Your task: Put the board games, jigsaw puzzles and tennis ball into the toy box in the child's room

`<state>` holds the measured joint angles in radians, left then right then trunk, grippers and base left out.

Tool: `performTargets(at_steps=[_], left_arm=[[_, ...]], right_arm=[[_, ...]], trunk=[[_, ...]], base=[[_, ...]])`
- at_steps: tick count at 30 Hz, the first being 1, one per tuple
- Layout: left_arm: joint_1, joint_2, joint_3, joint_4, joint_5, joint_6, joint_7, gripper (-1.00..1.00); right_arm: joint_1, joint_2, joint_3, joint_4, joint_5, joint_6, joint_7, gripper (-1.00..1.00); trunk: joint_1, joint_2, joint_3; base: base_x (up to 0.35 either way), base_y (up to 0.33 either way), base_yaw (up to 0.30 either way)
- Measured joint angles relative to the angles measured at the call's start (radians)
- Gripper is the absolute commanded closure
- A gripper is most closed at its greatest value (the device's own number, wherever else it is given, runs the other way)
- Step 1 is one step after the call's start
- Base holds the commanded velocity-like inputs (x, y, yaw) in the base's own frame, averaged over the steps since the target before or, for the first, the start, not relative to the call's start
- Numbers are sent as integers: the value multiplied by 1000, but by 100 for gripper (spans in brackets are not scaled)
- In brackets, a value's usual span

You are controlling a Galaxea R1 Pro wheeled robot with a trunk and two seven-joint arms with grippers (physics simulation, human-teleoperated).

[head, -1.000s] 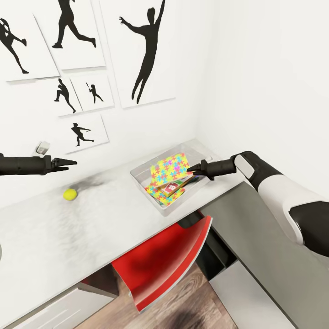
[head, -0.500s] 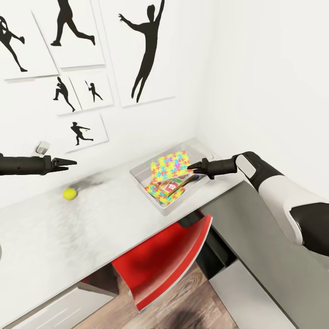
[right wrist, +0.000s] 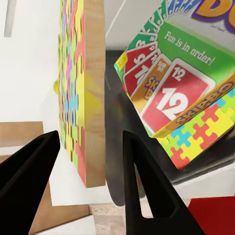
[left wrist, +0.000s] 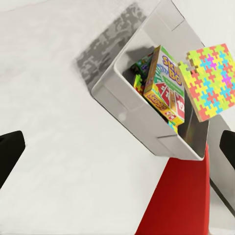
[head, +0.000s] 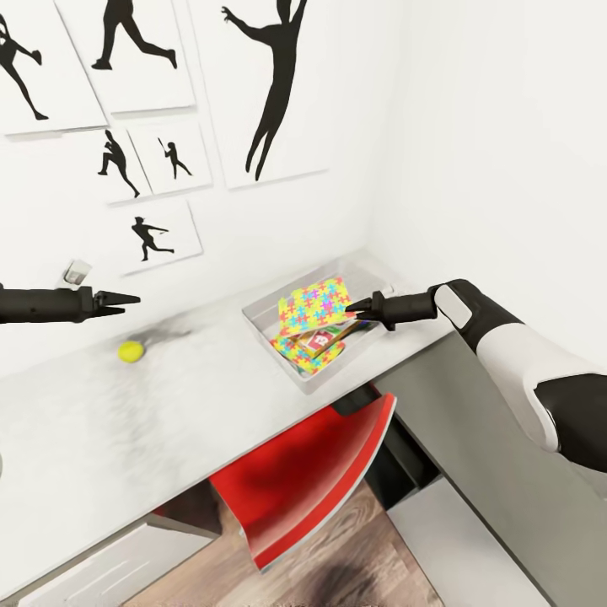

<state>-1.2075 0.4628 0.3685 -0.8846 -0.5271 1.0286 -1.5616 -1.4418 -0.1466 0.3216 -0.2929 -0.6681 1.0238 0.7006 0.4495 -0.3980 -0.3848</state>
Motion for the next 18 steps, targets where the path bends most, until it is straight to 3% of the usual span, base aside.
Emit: performTargets(at_steps=[9, 18], left_arm=[[-8, 10, 4, 0, 8, 5, 0, -100], [-11, 30, 3, 0, 133, 7, 0, -100]], right_arm=[[-2, 2, 0, 0, 0, -8, 0, 100], [-1, 1, -2, 0, 0, -10, 1, 100]], trunk=[[0, 0, -15], [0, 0, -28]], base=[[0, 0, 114], [0, 0, 103]])
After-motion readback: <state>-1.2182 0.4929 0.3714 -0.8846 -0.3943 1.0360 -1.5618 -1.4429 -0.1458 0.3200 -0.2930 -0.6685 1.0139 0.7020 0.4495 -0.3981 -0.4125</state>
